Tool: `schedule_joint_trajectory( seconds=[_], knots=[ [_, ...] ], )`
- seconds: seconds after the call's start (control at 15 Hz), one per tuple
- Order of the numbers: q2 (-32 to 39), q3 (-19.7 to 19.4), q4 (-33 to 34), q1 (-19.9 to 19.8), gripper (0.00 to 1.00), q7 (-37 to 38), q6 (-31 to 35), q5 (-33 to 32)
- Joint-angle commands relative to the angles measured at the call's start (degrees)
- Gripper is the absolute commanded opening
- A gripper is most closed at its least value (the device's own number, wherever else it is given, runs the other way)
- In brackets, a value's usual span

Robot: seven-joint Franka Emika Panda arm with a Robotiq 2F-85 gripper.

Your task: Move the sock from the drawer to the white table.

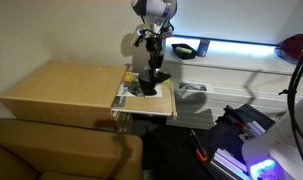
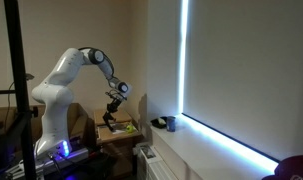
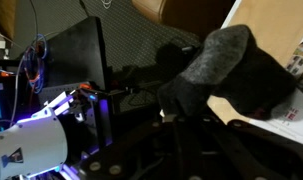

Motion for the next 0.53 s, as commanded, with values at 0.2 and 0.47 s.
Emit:
schedule_joint_trajectory(
  seconds=[0.2, 0.47],
  knots=[
    [-21.1, -4.6, -10.9, -6.3, 0.01, -4.5, -1.0, 9.1],
    [-22.3, -5.5, -9.0, -7.1, 0.04, -5.6, -3.6, 7.1]
  ],
)
